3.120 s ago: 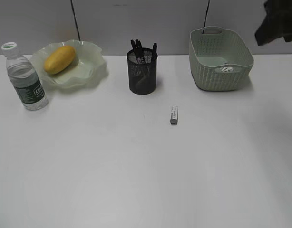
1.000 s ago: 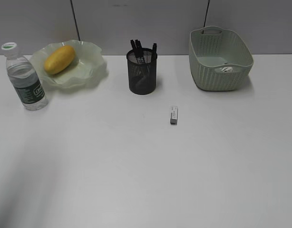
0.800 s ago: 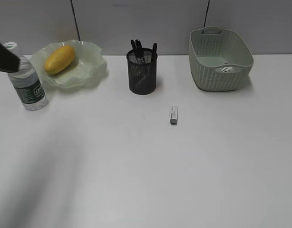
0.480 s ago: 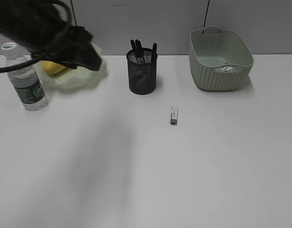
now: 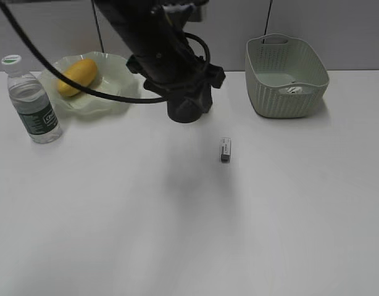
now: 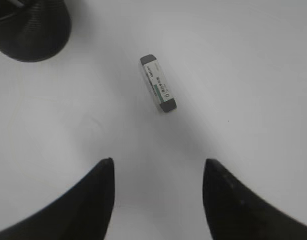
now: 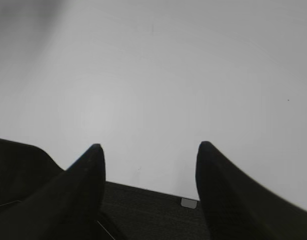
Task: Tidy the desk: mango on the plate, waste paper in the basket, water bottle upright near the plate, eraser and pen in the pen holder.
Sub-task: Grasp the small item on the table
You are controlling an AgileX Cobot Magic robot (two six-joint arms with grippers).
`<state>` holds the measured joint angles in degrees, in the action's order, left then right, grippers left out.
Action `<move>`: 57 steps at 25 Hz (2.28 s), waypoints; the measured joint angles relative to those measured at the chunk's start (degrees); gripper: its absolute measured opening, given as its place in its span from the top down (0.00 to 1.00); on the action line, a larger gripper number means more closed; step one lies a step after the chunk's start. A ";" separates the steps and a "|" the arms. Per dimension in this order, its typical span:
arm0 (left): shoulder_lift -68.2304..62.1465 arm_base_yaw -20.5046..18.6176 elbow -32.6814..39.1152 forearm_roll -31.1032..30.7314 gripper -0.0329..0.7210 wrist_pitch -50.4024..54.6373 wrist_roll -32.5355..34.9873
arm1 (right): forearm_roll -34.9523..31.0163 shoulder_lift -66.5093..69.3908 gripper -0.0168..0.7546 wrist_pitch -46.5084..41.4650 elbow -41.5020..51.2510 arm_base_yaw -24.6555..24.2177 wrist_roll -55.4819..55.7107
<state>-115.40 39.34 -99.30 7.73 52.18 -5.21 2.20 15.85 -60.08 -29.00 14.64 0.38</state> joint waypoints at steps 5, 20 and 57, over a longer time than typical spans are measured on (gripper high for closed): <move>-10.62 2.22 -12.55 -1.14 0.38 6.26 -5.64 | 0.07 0.00 0.38 0.01 0.00 0.00 0.00; -30.44 2.48 -32.82 -5.50 0.38 12.79 -13.60 | 0.08 0.00 0.38 0.14 0.00 0.00 0.00; -34.01 5.02 -33.37 -13.46 0.75 6.20 -19.35 | 0.15 0.00 0.38 0.19 0.00 0.00 0.00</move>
<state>-149.41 44.37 -132.67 -5.73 58.38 -24.56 2.35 15.85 -59.89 -29.00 14.64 0.38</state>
